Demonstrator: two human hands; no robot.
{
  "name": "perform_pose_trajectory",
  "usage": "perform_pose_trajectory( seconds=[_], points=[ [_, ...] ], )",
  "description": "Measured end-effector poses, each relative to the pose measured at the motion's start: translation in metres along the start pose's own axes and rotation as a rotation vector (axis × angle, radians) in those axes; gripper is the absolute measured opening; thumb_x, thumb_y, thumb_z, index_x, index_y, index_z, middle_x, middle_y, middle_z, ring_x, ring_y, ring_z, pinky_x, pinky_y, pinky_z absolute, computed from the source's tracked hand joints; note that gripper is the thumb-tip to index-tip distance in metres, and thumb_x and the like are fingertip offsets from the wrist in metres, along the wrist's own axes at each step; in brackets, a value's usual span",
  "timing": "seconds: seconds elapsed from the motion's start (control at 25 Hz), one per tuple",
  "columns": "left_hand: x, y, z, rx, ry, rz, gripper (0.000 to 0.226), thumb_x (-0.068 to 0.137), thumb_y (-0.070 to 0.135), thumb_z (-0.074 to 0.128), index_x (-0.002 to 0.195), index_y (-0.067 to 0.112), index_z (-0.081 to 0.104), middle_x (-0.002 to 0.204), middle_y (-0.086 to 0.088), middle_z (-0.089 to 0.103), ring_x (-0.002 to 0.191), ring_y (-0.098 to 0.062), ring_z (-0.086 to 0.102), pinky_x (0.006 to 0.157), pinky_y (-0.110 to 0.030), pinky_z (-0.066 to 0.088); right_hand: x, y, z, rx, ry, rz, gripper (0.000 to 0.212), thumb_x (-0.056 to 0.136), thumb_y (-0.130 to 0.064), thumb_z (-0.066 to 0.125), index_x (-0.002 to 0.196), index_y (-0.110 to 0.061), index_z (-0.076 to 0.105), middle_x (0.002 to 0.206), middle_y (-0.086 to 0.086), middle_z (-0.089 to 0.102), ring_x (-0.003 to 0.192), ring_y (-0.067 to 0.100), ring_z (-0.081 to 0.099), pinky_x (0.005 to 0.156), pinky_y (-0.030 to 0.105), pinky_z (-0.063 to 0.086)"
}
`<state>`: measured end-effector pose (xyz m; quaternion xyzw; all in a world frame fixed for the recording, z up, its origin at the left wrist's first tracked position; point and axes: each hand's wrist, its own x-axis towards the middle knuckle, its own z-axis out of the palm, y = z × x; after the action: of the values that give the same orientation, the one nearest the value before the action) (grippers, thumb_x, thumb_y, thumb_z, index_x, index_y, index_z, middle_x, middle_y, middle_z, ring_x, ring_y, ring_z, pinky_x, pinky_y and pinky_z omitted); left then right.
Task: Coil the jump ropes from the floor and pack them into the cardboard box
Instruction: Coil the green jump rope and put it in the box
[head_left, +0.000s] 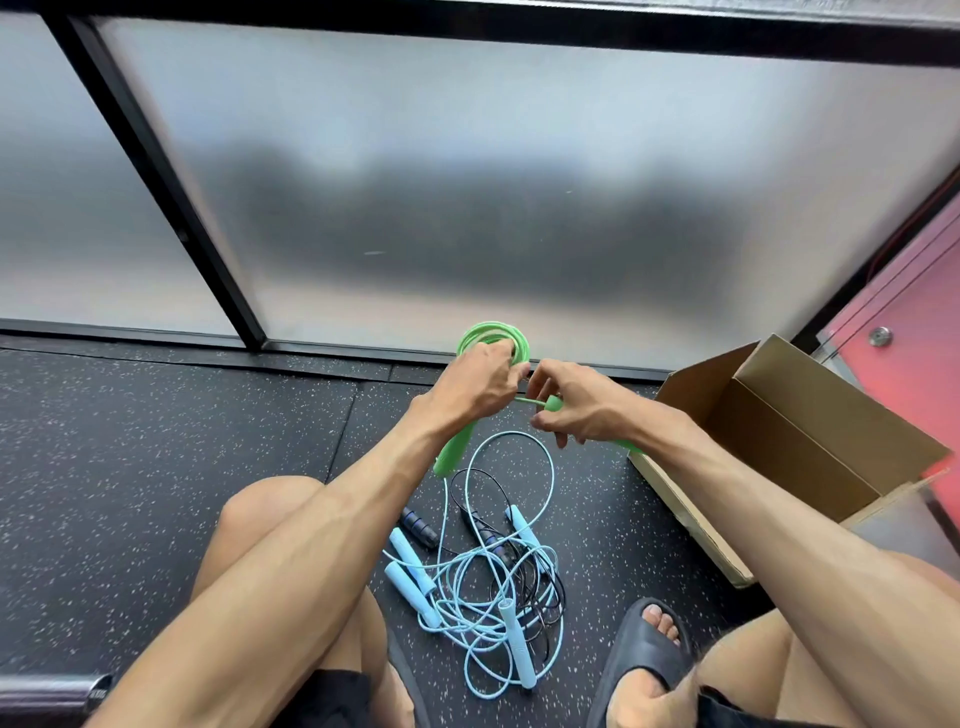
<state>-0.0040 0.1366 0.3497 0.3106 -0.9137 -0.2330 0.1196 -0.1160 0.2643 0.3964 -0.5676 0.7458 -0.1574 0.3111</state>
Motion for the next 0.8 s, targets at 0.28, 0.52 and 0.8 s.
perform_pose_trajectory(
  seconds=[0.28, 0.52, 0.8],
  points=[
    [0.004, 0.010, 0.004, -0.278, -0.364, -0.197, 0.044, 0.100, 0.034, 0.040, 0.067, 0.010, 0.056, 0.056, -0.007, 0.053, 0.045, -0.022, 0.046, 0.046, -0.027, 0.040, 0.001, 0.013, -0.010, -0.249, 0.124, -0.072, 0.027, 0.091, -0.025, 0.065, 0.113, -0.017, 0.051, 0.107, 0.009, 0.067, 0.093, 0.024, 0.063, 0.089, 0.042, 0.052],
    [0.000, 0.016, -0.009, -0.664, -0.507, -0.243, 0.035, 0.099, 0.012, 0.041, 0.064, 0.014, 0.045, 0.042, 0.006, 0.034, 0.034, -0.011, 0.024, 0.042, -0.021, 0.022, -0.004, 0.021, -0.007, 0.011, 0.148, -0.123, 0.034, 0.096, -0.023, 0.060, 0.129, -0.018, 0.052, 0.122, -0.001, 0.064, 0.107, 0.013, 0.060, 0.092, 0.022, 0.044],
    [0.007, 0.043, 0.007, -0.961, -0.704, -0.242, 0.037, 0.097, 0.024, 0.036, 0.068, 0.008, 0.051, 0.043, 0.002, 0.022, 0.036, -0.011, 0.017, 0.045, -0.022, 0.025, -0.024, 0.048, -0.013, 0.099, 0.184, -0.049, 0.042, 0.091, -0.027, 0.066, 0.129, -0.018, 0.049, 0.100, 0.001, 0.066, 0.085, 0.016, 0.063, 0.079, 0.031, 0.051]
  ],
)
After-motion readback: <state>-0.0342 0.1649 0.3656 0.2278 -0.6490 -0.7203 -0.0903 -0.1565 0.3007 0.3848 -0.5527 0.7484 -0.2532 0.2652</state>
